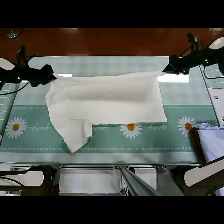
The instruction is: Fold the shirts.
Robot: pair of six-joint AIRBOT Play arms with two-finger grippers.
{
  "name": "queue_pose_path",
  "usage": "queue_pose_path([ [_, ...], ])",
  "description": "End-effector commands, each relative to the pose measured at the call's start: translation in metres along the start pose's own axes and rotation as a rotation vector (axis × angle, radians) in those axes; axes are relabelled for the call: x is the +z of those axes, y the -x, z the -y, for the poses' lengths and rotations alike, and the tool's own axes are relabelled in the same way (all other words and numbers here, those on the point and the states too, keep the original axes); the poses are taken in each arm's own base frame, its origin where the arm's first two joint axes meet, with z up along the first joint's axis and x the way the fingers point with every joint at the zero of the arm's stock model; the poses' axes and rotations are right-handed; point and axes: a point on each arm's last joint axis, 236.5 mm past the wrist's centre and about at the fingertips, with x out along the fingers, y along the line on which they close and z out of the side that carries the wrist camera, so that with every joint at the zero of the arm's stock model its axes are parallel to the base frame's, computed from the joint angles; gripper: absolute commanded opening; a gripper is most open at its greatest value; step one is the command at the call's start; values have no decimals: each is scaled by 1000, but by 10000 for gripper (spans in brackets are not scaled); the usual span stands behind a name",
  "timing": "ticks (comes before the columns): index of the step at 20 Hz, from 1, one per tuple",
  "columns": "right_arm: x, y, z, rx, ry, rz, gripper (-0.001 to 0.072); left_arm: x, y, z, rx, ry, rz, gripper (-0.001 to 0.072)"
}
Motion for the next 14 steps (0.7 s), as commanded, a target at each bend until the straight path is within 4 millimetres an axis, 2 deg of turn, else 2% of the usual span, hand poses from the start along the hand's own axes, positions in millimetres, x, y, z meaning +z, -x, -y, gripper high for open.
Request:
queue_pose_path([
  [1, -28, -30, 10, -23, -1, -105, 26, -35, -25, -22, 34, -16, -146, 29],
  [3, -42, -50, 13, -19, -25, -166, 26, -47, -30, -26, 34, -6, -200, 30],
  [5, -49, -61, 17, -21, -68, -200, 29, -53, -25, -24, 27, -8, -234, 31],
  [6, -49, -61, 18, -27, -113, -198, 171, -56, -19, -23, 19, -19, -263, 64],
  [7, -46, -54, 21, -28, -157, -193, 561, -59, -10, -21, 8, -21, -305, 380],
  [8, -45, -40, 22, -25, -170, -204, 625, -62, 3, -21, 1, -28, -351, 686],
  [9, -42, -22, 24, -20, -179, -208, 625, -63, 20, -25, 9, -32, -393, 703],
  [11, -41, 28, 33, -44, -174, -192, 625, -65, 55, -37, 26, -19, -435, 703],
  [13, -53, 83, 73, -230, -169, -147, 625, -67, 85, -50, 41, 17, -390, 703],
  [14, -62, 102, 92, -307, -186, -112, 626, -75, 98, -59, 48, 38, -359, 703],
])
